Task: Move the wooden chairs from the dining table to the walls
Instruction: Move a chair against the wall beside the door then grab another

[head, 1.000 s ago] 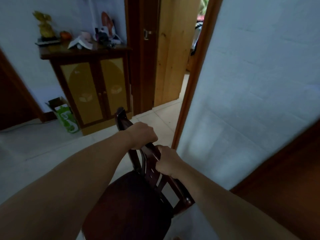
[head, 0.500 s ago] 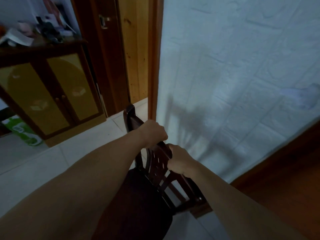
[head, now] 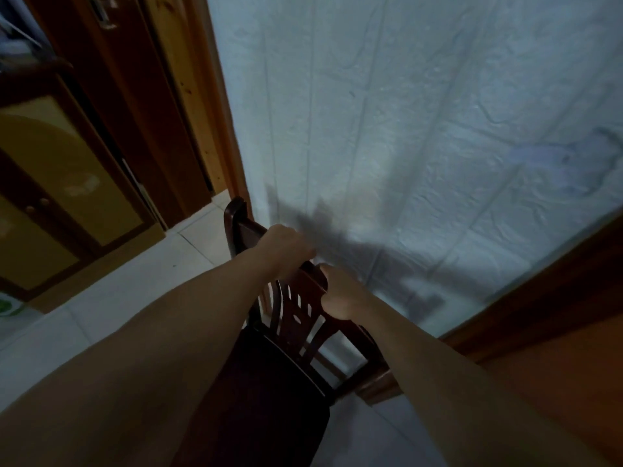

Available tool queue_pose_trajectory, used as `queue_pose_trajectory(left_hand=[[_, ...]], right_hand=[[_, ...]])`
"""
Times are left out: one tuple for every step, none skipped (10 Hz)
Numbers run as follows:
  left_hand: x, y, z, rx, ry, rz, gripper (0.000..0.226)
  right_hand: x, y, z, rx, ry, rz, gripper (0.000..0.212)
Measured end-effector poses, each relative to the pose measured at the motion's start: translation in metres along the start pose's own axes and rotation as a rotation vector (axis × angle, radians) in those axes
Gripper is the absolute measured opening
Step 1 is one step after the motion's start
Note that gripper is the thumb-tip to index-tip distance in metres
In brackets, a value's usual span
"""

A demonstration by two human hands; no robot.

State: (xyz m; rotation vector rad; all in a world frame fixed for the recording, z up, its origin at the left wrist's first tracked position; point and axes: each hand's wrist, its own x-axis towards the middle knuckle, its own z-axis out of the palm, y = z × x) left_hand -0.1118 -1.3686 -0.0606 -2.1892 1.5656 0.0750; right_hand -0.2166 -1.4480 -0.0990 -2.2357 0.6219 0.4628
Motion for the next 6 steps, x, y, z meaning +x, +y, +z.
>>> queue_pose_trajectory(left_hand=[[0.014,0.002,0.005,-0.020,0.007,-0.028,0.028],[0.027,0.001,0.013,-0.038,0.035,-0.050,0.027],[0.029,-0.002,0.021,-0.053,0.055,-0.052,0.027],[0.023,-0.003,0.027,-0.114,0.109,-0.035,0.029],[0.019,-0.007,0.037,-0.191,0.105,-0.029,0.039],[0.014,-0.013,0.045,-0.231,0.059,-0.009,0.058]], right_hand=[[0.007,0.007,0.000,-0.038,0.098,0.009,0.065],[0.012,0.012,0.000,-0.060,0.179,0.024,0.064],[0.010,0.012,0.005,-0.098,0.260,0.032,0.065],[0.005,0.008,0.012,-0.139,0.333,0.069,0.059],[0.003,0.004,0.016,-0.189,0.346,0.099,0.049],[-0.001,-0.003,0.023,-0.291,0.310,0.184,0.074]])
